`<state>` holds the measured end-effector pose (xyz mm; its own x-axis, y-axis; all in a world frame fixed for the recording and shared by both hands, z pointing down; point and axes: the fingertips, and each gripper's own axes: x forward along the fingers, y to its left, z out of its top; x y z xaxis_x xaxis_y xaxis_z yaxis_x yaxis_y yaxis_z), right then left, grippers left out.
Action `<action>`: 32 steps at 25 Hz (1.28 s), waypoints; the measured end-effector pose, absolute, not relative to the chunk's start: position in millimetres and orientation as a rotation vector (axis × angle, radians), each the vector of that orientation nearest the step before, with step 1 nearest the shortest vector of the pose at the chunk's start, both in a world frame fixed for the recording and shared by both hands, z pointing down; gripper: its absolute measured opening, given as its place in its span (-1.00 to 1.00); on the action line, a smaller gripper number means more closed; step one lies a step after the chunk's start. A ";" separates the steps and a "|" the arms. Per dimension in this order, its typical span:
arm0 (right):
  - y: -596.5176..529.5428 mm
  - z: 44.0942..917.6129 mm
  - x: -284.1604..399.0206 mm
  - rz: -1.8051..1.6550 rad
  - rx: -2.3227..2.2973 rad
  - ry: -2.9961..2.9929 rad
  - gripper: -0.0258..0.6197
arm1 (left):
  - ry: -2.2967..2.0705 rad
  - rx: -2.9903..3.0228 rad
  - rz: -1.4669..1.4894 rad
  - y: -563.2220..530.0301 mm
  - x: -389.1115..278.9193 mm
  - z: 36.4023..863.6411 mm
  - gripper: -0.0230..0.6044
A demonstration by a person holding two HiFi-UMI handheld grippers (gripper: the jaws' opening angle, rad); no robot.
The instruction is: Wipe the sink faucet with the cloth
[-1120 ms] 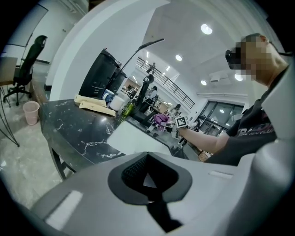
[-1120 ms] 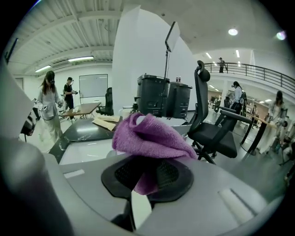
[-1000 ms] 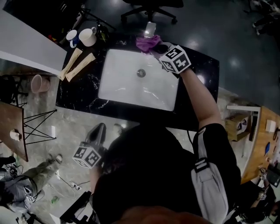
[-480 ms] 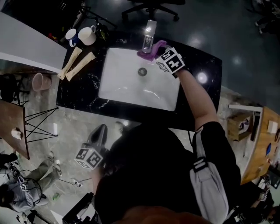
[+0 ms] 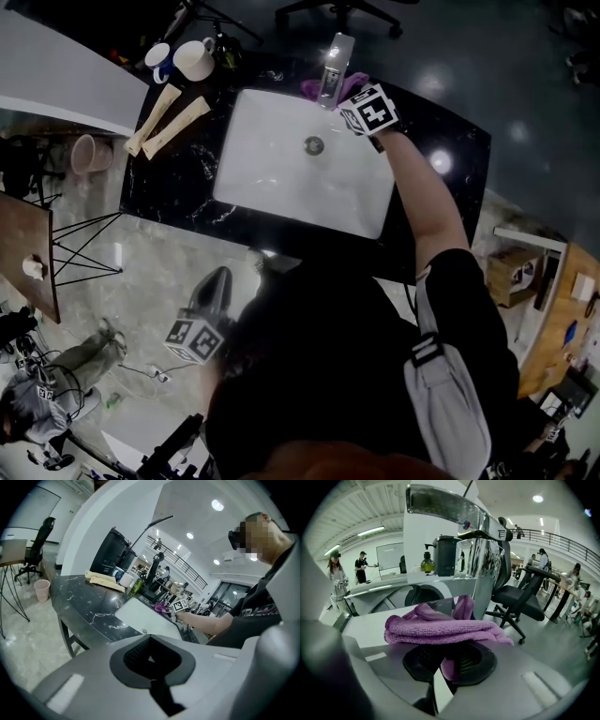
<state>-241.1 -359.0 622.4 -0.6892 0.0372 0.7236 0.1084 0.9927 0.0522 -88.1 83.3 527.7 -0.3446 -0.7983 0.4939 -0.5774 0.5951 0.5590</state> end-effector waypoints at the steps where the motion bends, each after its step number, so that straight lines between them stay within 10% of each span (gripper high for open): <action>1: -358.5 623.8 -241.1 -0.111 -0.101 -2.321 -0.72 | -2.061 1.087 -0.366 83.5 -88.0 527.2 -0.95; 20: -419.9 431.1 -224.6 0.197 0.062 -2.817 -0.72 | -2.056 1.144 -0.340 79.0 -85.7 517.3 -0.95; 32: -399.3 605.5 -240.6 0.364 0.071 -2.439 -0.72 | -2.057 1.080 -0.339 78.2 -82.3 524.9 -0.95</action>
